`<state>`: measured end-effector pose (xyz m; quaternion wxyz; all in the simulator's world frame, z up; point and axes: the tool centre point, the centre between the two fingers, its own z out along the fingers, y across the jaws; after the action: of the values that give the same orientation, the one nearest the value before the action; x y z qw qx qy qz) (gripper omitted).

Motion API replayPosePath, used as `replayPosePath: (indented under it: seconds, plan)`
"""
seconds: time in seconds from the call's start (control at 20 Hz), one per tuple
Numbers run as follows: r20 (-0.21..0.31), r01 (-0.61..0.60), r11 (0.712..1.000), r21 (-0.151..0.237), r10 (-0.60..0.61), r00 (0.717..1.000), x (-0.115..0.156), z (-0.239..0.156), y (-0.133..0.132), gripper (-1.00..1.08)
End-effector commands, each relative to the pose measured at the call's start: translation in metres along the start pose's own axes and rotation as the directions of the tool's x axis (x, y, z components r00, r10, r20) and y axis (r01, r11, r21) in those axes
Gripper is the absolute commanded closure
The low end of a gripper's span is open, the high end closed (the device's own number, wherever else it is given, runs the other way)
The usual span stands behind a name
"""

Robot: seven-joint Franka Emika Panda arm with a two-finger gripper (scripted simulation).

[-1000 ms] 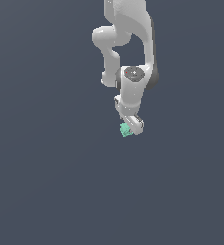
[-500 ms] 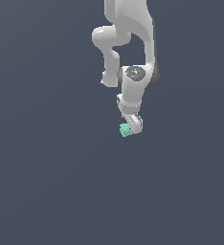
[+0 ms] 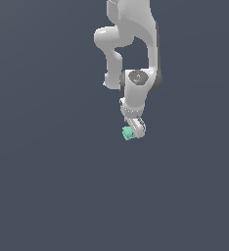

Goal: Pick up the object and move it to a goal position.

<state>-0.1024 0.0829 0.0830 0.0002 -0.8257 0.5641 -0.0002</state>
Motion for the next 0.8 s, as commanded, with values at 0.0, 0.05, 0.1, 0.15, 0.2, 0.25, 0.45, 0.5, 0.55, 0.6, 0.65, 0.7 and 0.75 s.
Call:
replayPosePath:
  seconds: [0.0, 0.05, 0.1, 0.15, 0.2, 0.25, 0.45, 0.5, 0.55, 0.6, 0.65, 0.7, 0.75]
  plan:
    - [0.000, -0.001, 1.000, -0.001, 0.001, 1.000, 0.000, 0.009, 0.001, -0.92]
    - [0.000, -0.001, 1.000, -0.001, 0.001, 1.000, 0.000, 0.014, 0.001, -0.92]
    - [0.000, -0.002, 1.000, -0.001, 0.002, 1.000, 0.000, 0.019, 0.001, -0.92]
    - [0.000, -0.003, 1.000, -0.001, 0.003, 1.000, 0.000, 0.024, 0.001, -0.92]
    - [0.000, -0.003, 1.000, -0.001, 0.003, 1.000, 0.000, 0.028, 0.001, -0.92]
    - [0.000, -0.003, 1.000, -0.001, 0.003, 1.000, 0.000, 0.032, 0.001, -0.92]
    - [0.000, -0.003, 1.000, -0.001, 0.003, 1.000, 0.000, 0.040, 0.001, -0.92]
    - [0.000, -0.003, 1.000, -0.001, 0.003, 1.000, 0.000, 0.041, 0.001, -0.92]
    - [0.000, -0.003, 1.000, -0.001, 0.003, 1.000, 0.000, 0.041, 0.001, -0.92]
    - [0.000, -0.003, 1.000, -0.001, 0.003, 1.000, 0.000, 0.041, 0.001, 1.08]
    - [0.000, -0.003, 1.000, -0.001, 0.003, 1.000, 0.000, 0.041, 0.001, 1.08]
    - [0.000, -0.003, 1.000, -0.001, 0.003, 1.000, 0.000, 0.041, 0.001, 1.08]
    - [0.000, -0.003, 1.000, -0.001, 0.003, 1.000, 0.000, 0.041, 0.001, 1.08]
